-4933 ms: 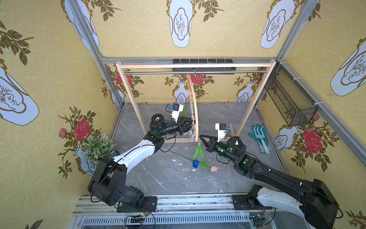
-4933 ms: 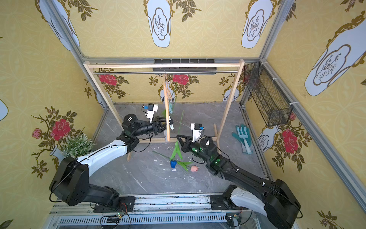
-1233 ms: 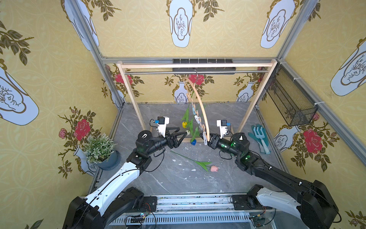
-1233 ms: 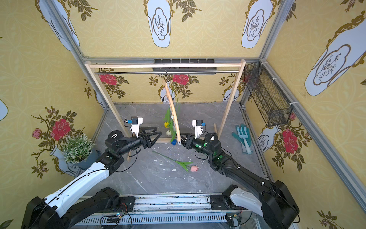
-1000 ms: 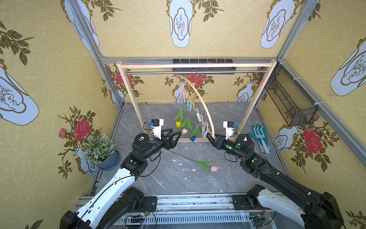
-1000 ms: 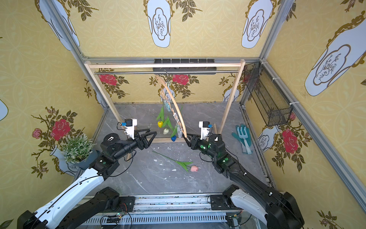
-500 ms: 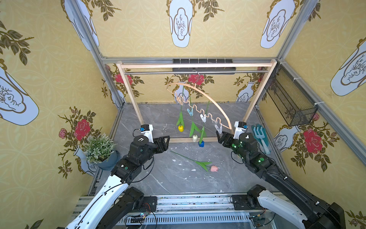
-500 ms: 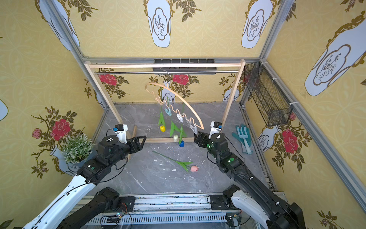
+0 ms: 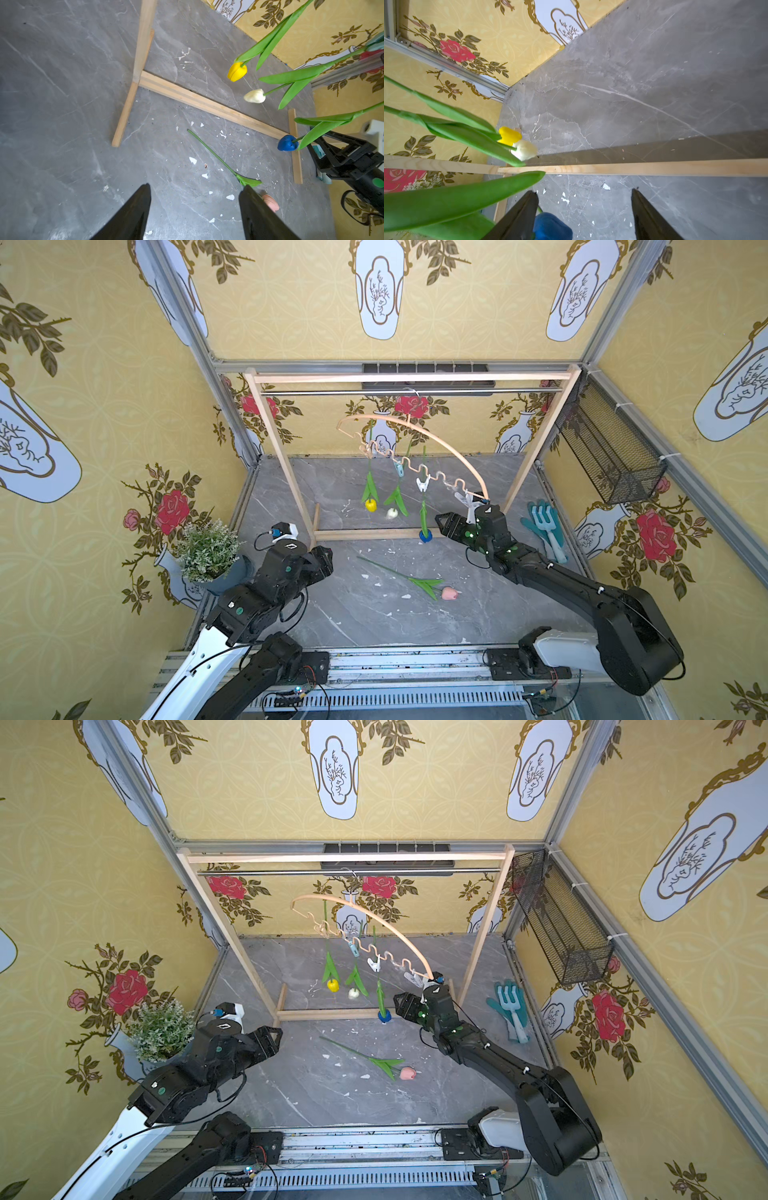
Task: Dry the flowers on a clothes hanger
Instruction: Pick up the flower at the center of the board.
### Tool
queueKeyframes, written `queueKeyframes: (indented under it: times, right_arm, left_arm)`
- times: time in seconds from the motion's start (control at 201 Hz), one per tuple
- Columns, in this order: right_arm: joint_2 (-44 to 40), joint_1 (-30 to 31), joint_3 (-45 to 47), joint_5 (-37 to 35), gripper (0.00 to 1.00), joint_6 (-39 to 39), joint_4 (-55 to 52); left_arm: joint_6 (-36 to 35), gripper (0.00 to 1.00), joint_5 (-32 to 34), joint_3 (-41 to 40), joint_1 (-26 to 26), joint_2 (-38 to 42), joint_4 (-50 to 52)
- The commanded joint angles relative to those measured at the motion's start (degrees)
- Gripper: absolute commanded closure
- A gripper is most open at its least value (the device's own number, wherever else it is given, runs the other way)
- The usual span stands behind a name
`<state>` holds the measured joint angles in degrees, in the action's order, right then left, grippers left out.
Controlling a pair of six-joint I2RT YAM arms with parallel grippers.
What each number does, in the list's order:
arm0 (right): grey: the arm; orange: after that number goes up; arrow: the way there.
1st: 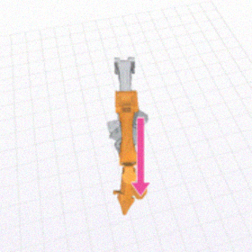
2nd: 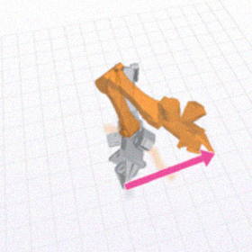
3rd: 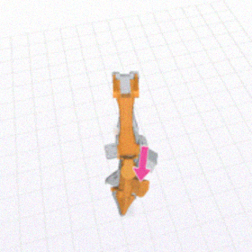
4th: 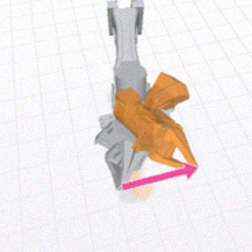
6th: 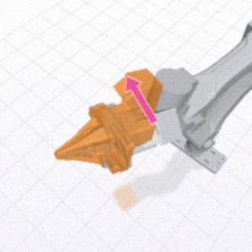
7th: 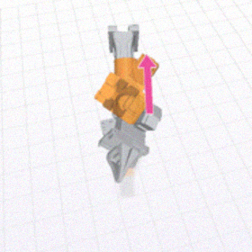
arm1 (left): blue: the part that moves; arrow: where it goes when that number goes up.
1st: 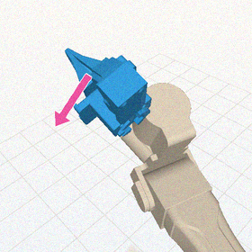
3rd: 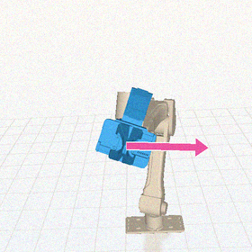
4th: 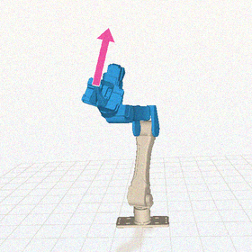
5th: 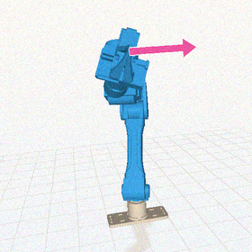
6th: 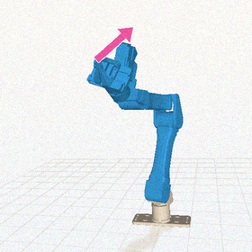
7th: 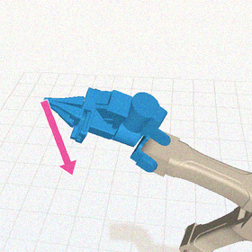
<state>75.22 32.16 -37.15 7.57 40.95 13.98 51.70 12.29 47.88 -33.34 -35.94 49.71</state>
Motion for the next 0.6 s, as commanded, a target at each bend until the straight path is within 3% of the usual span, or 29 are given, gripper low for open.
queueKeyframes:
  times: [0.0, 0.294, 0.592]
  right_arm:
    - [2.6, 0.0, -1.0, 4.4, 0.28, 0.4, 6.5]
    - [0.7, -0.4, 1.8, 8.8, 0.32, -3.1, 4.9]
    - [-7.9, -0.3, 6.6, 11.9, 0.33, -6.2, -2.4]
  left_arm:
    - [0.6, 0.28, 2.7, 0.9, -0.1, -0.5, 3.2]
    - [-0.7, 0.29, 2.1, 0.1, -0.1, -7.7, -5.0]
    - [-1.8, 0.26, 0.8, -4.8, -0.1, -8.6, -15.5]
